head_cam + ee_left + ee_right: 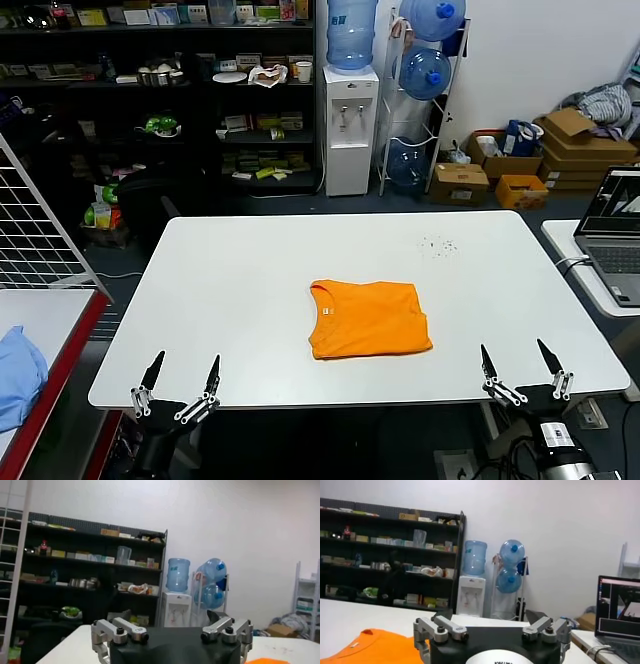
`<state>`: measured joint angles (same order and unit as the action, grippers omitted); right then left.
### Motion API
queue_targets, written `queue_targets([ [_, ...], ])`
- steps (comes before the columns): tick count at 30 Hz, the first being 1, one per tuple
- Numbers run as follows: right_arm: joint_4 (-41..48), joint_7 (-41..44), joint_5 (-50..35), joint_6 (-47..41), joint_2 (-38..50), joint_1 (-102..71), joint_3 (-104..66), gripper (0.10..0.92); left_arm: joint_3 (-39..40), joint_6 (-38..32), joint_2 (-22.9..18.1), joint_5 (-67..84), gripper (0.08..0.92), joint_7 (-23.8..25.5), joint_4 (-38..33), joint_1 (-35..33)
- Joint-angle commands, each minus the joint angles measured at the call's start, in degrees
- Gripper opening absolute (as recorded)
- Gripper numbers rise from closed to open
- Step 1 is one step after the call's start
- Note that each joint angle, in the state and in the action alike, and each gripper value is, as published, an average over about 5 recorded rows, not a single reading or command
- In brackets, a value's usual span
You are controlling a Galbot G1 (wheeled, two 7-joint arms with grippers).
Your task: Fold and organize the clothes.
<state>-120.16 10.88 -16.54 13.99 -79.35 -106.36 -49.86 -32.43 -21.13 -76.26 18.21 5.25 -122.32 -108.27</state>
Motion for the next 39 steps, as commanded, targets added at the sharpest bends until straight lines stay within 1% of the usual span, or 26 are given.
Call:
queue_targets([
  [1,0.1,0.4,0.3,1.7,-1.0,-1.7,-0.8,0.921,0.5,-1.2,-1.3,-1.9,0.921,-0.5,-1.5,-4.7],
  [9,0.3,0.1,-1.2,1.4,-1.8,-3.0,-0.6,0.921,0.7,-1.2,-1.3,-2.3,0.921,-0.8,-0.9,-4.7],
  [20,-1.0,0.1,0.4,1.9,-2.8,-4.2,-0.3,0.921,-0.5,-1.3,-0.8,-2.1,0.921,-1.0,-0.5,-5.3],
  [27,-1.7,0.7,-0.2,2.0,-2.7,-5.3,-0.4,0.921,-0.4,-1.0,-0.6,-2.0,0.921,-1.1,0.0,-5.9],
  [39,-1.2,1.8,-0.9,2.3,-3.1,-5.8,0.3,0.921,-0.4,0.1,-1.3,-2.0,0.921,-1.9,0.0,-7.1],
])
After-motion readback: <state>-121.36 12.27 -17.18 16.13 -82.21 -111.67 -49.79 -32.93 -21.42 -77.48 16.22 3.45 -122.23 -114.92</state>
